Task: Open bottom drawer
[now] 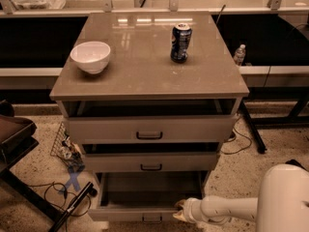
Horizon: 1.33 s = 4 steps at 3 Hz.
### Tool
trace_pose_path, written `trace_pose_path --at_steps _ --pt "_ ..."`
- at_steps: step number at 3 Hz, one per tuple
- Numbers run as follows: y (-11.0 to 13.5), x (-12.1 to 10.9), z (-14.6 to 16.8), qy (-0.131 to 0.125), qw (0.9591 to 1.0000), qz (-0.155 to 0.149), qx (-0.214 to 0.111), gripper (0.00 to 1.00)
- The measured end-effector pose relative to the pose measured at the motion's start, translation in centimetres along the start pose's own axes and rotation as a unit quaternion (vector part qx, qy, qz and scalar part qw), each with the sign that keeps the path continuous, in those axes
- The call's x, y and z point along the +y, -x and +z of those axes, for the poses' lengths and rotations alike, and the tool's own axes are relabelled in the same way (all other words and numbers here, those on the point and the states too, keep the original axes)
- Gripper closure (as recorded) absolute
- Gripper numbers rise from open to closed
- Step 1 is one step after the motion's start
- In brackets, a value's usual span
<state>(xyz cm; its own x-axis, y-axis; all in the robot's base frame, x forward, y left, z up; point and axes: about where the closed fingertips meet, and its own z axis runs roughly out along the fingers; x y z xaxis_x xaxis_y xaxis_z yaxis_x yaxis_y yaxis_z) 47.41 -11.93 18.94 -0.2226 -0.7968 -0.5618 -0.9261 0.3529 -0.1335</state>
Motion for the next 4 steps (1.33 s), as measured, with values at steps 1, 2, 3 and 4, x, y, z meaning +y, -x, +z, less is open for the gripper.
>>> trace_pose_path --at_steps 1,2,3,4 --pt "-1.9 3.0 -1.3 0.035 0.9993 0.007 0.005 1.00" --pt "-1.6 3.0 -1.4 0.035 0.9993 0.007 0.005 1.00" --pt "-1.8 3.4 -1.6 0.040 0.9992 0.007 0.006 1.00" --pt "-2.7 5.4 -2.4 0.063 0.9979 0.009 0.009 1.00"
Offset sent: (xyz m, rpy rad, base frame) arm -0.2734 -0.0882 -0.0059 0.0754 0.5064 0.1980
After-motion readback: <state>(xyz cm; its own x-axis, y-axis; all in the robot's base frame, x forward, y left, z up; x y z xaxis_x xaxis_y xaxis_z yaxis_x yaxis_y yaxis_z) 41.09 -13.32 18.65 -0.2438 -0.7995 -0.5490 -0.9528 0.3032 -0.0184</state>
